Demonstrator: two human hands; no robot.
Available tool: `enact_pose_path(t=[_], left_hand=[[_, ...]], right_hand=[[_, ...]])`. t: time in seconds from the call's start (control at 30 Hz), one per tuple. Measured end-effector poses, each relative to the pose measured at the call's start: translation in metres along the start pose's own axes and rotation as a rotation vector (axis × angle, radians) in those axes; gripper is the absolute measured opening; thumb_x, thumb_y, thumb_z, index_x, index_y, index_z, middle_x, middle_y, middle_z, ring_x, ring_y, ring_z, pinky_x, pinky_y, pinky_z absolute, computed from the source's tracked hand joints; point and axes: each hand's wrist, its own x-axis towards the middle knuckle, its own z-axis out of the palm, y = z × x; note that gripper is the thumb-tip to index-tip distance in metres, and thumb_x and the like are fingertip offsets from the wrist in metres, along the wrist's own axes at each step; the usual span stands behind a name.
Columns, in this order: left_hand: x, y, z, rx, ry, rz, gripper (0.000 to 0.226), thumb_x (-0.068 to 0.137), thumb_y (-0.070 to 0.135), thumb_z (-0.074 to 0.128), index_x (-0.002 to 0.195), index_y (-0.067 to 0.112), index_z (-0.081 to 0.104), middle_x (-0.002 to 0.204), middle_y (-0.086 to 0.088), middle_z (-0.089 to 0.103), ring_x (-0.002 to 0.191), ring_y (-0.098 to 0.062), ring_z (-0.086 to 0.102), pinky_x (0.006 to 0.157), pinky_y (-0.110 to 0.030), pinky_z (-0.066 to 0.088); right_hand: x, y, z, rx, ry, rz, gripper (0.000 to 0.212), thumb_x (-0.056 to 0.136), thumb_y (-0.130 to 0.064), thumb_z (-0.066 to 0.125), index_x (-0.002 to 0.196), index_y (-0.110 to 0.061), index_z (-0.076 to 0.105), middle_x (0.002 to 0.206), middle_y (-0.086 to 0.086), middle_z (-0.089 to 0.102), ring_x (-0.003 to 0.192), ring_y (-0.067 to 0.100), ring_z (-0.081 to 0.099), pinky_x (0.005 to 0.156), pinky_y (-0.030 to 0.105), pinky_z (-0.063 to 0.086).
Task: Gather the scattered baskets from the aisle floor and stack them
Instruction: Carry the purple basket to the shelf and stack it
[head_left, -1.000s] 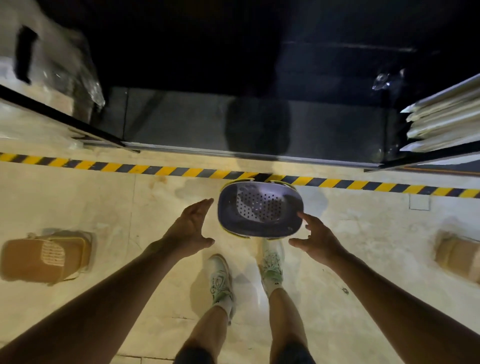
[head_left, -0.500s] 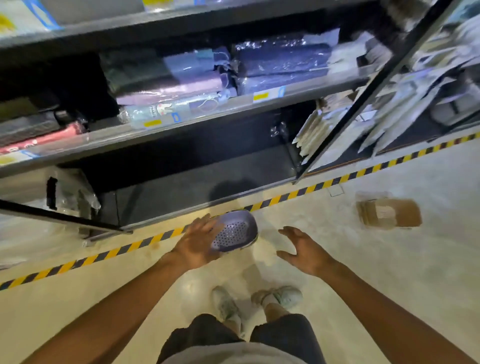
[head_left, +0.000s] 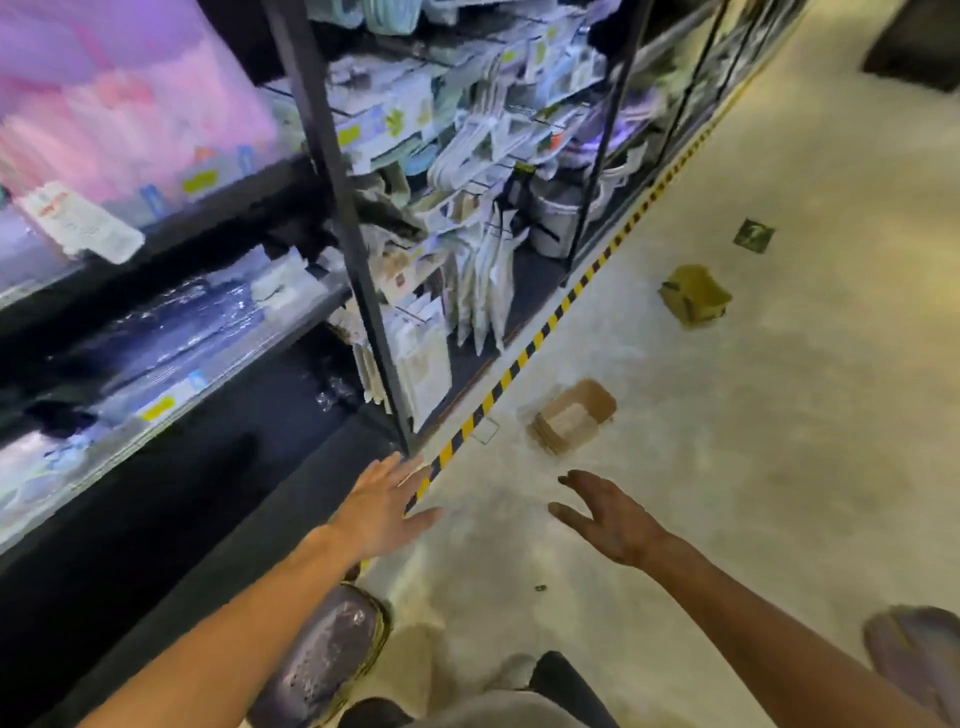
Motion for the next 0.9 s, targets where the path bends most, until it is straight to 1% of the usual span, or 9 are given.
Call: enact_pose_path(t=[0.13, 0.27, 0.33, 0.5, 0.63, 0.8, 0.9], left_hand=[[0.072, 0.069, -0.034, 0.035, -0.038, 0.155, 0.076, 0.101, 0.068, 0.029, 0.163, 0.029, 0.011, 0.171, 0.006, 0.000, 0.157, -0.019, -0.006, 0.127, -0.040, -0.001], [0.142, 0.136, -0.065, 0.110, -0.077, 0.301, 0.077, 0.100, 0.070, 0.028, 0.163, 0.031, 0.009, 0.171, 0.008, -0.003, 0.157, -0.016, -0.009, 0.127, -0.039, -0.003], [0.175, 0.169, -0.080, 0.150, -0.094, 0.381, 0.077, 0.100, 0.070, 0.027, 0.164, 0.031, 0.008, 0.171, 0.008, -0.004, 0.157, -0.016, -0.009, 0.127, -0.038, -0.004], [0.259, 0.249, -0.107, 0.219, -0.104, 0.573, 0.077, 0.100, 0.067, 0.033, 0.163, 0.027, 0.014, 0.171, 0.008, 0.001, 0.157, -0.018, -0.005, 0.126, -0.039, 0.000], [0.331, 0.305, -0.129, 0.264, -0.078, 0.702, 0.078, 0.099, 0.068, 0.034, 0.163, 0.028, 0.014, 0.171, 0.006, 0.004, 0.157, -0.018, -0.002, 0.127, -0.039, 0.003], [0.395, 0.360, -0.157, 0.329, -0.168, 0.830, 0.079, 0.099, 0.069, 0.033, 0.163, 0.028, 0.012, 0.171, 0.006, 0.003, 0.157, -0.018, -0.001, 0.126, -0.037, 0.001], [0.435, 0.406, -0.174, 0.381, -0.184, 0.915, 0.078, 0.099, 0.068, 0.033, 0.163, 0.028, 0.012, 0.171, 0.007, 0.003, 0.157, -0.017, 0.000, 0.126, -0.037, 0.001]], right_hand=[[-0.020, 0.070, -0.043, 0.075, 0.120, 0.136, 0.067, 0.100, -0.062, 0.043, 0.156, -0.026, 0.036, 0.164, -0.003, 0.031, 0.150, 0.017, 0.028, 0.120, 0.030, 0.022], [-0.042, 0.135, -0.068, 0.141, 0.194, 0.281, 0.068, 0.100, -0.062, 0.042, 0.156, -0.024, 0.035, 0.164, -0.002, 0.030, 0.151, 0.019, 0.027, 0.122, 0.034, 0.022], [-0.051, 0.162, -0.078, 0.198, 0.240, 0.363, 0.070, 0.099, -0.064, 0.041, 0.156, -0.023, 0.035, 0.164, 0.000, 0.030, 0.151, 0.021, 0.027, 0.123, 0.036, 0.022], [-0.060, 0.221, -0.095, 0.295, 0.301, 0.534, 0.081, 0.094, -0.075, 0.036, 0.158, -0.025, 0.031, 0.165, -0.001, 0.028, 0.152, 0.021, 0.025, 0.122, 0.038, 0.021], [-0.045, 0.259, -0.115, 0.333, 0.329, 0.644, 0.085, 0.092, -0.077, 0.037, 0.159, -0.025, 0.029, 0.166, 0.000, 0.026, 0.152, 0.021, 0.024, 0.122, 0.038, 0.021], [-0.030, 0.278, -0.147, 0.459, 0.409, 0.770, 0.085, 0.093, -0.076, 0.040, 0.158, -0.023, 0.029, 0.165, 0.002, 0.029, 0.151, 0.022, 0.027, 0.120, 0.038, 0.024], [-0.032, 0.289, -0.159, 0.520, 0.496, 0.871, 0.083, 0.093, -0.074, 0.043, 0.157, -0.023, 0.030, 0.164, 0.001, 0.030, 0.150, 0.021, 0.029, 0.120, 0.037, 0.026]])
